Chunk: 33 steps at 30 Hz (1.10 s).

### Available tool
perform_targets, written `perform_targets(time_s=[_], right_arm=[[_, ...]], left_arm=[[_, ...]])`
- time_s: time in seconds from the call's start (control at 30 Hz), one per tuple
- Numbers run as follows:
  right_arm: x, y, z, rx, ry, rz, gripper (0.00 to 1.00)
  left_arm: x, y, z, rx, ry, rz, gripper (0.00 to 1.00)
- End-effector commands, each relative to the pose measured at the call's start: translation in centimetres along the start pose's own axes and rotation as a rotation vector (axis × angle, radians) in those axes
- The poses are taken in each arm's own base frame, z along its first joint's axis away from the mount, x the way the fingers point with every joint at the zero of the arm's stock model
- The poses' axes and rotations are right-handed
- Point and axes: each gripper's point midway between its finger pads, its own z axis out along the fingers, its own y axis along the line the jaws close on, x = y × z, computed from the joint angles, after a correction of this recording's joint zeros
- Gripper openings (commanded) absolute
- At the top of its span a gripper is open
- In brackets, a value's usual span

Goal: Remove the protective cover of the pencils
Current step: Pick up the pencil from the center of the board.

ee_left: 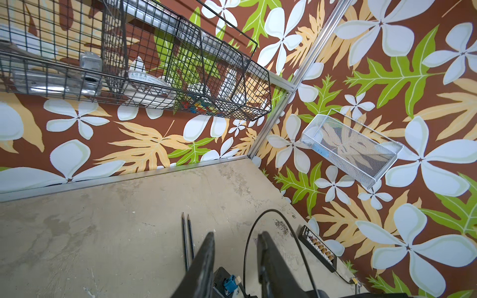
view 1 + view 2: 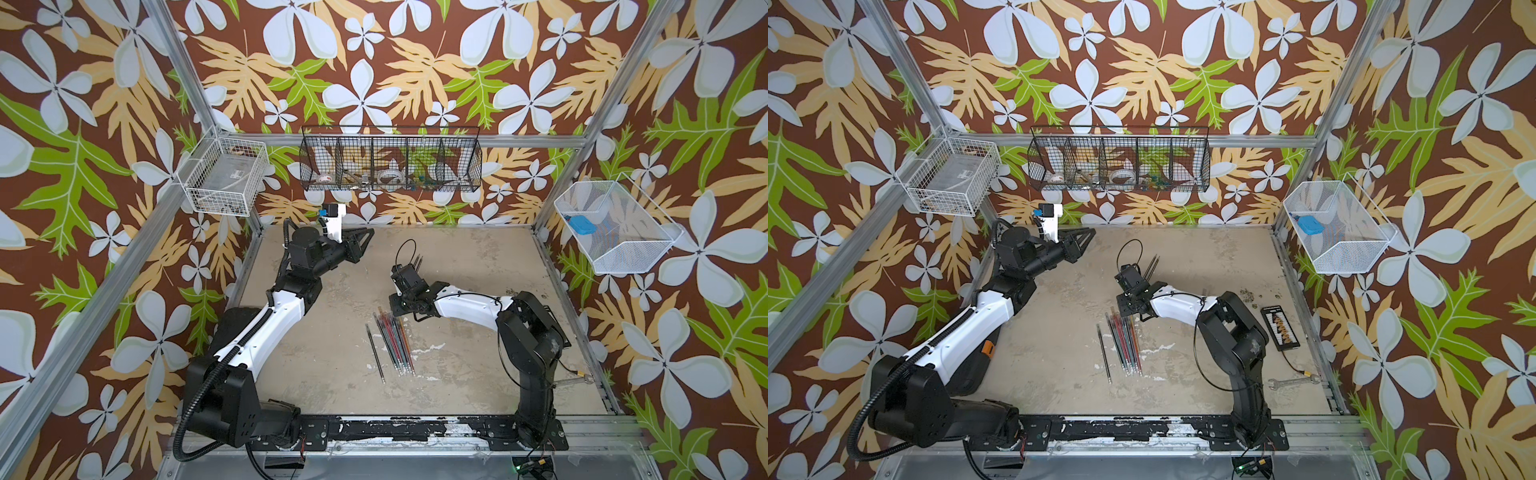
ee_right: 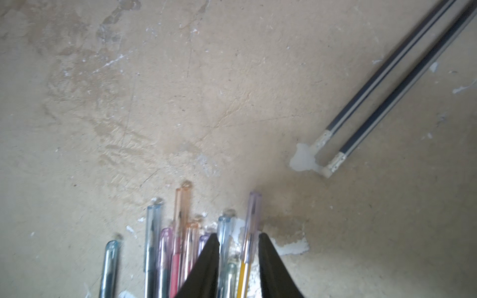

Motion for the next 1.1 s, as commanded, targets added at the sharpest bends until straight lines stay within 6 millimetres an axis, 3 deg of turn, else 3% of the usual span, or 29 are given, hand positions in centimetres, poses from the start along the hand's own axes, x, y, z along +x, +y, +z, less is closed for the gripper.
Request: perform_targets(time_s=[0.0, 0.3, 0.4, 0.63, 0.83, 0.97, 1.07], right_arm=[[0.1, -0.8, 0.5, 0.058, 0.010, 0.001, 0.29], [1.0, -1.6, 1.8, 0.109, 0.038, 0.001, 0.22], [1.7, -2.1, 1.7, 0.121, 0.040, 0.008, 0.21], [4.4, -3.6, 0.0, 0.099, 0.044, 0.061, 0.08], [7.1, -7.2, -4.2, 0.061, 0.000, 0.174, 0.04], [6.4, -9.7, -8.6, 0.050, -0.103, 0.218, 0.01], [4.7, -11.3, -12.8, -0.002, -0.231, 0.260, 0.00]], left_arm=[[-1.1, -0.5, -0.2, 0.052, -0.032, -0.032, 0.27], [-1.0, 0.2, -0.3, 0.039, -0.033, -0.035, 0.27], [-0.9, 0.3, -0.3, 0.033, -0.031, -0.031, 0.26], [-0.7, 0.7, -0.2, 0.022, -0.025, -0.027, 0.26], [0.1, 0.9, 0.2, 0.027, -0.008, -0.048, 0.26], [1.4, -0.4, 1.1, 0.071, 0.023, -0.053, 0.25], [3.9, -3.4, 2.5, 0.139, 0.077, -0.022, 0.25]])
